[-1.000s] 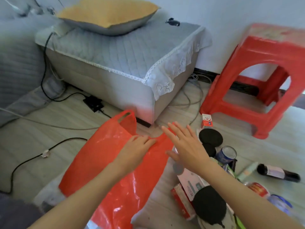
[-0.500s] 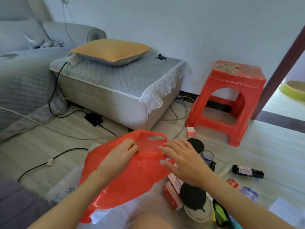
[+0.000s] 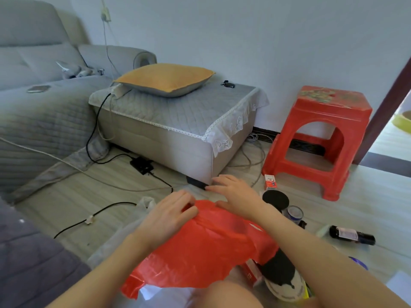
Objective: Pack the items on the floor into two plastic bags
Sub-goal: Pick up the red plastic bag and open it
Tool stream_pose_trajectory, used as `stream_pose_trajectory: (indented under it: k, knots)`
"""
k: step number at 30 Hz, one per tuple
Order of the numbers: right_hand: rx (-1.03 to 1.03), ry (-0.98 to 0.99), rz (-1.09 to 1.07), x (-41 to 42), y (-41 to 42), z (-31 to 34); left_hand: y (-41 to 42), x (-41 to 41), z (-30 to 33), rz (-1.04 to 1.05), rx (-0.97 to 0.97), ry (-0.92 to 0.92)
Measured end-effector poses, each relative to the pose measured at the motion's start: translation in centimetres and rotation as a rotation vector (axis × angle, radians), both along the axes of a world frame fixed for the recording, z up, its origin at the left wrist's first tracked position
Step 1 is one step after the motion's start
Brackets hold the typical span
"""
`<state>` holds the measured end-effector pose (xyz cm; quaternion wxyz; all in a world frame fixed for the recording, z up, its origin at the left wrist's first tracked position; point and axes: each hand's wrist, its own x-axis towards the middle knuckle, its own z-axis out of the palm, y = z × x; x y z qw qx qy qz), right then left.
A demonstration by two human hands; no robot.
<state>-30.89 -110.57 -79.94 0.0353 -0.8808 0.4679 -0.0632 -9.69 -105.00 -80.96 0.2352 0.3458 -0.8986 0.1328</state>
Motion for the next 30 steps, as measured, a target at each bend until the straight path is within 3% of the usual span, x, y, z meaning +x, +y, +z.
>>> stream_pose_trajectory:
  k: [3, 7, 11, 15, 19, 22, 28, 30]
  knots:
    - [0.030, -0.020, -0.009, 1.1, -0.3, -0.4, 0.3, 1.0, 0.0, 0.070, 0.104, 0.070]
    - [0.102, -0.010, -0.020, 1.6, 0.0, -1.2, 0.5, 1.0, 0.3, 0.015, 0.037, 0.016]
    - [0.066, -0.268, -0.172, 1.0, 0.5, -0.7, -0.1, 0.7, -0.2, 0.071, 0.034, -0.007]
    - [-0.018, -0.361, -0.259, -0.4, 1.5, -0.2, -1.3, 0.2, -0.5, 0.155, 0.030, -0.187]
    - [-0.019, -0.314, -0.306, -1.9, 2.0, 0.1, -2.2, -1.3, -0.3, 0.283, 0.211, -0.292]
    - [-0.022, -0.354, -0.331, -2.4, 2.2, 0.2, -3.0, -3.5, 1.3, 0.376, 0.348, -0.117]
    - [0.036, -0.604, -0.404, -2.3, 1.8, 0.4, -3.6, -8.8, 2.1, 0.461, 0.435, 0.070]
    - [0.058, -0.685, -0.430, -2.6, 1.6, 0.7, -3.9, -9.4, 1.9, 0.486, 0.455, 0.213]
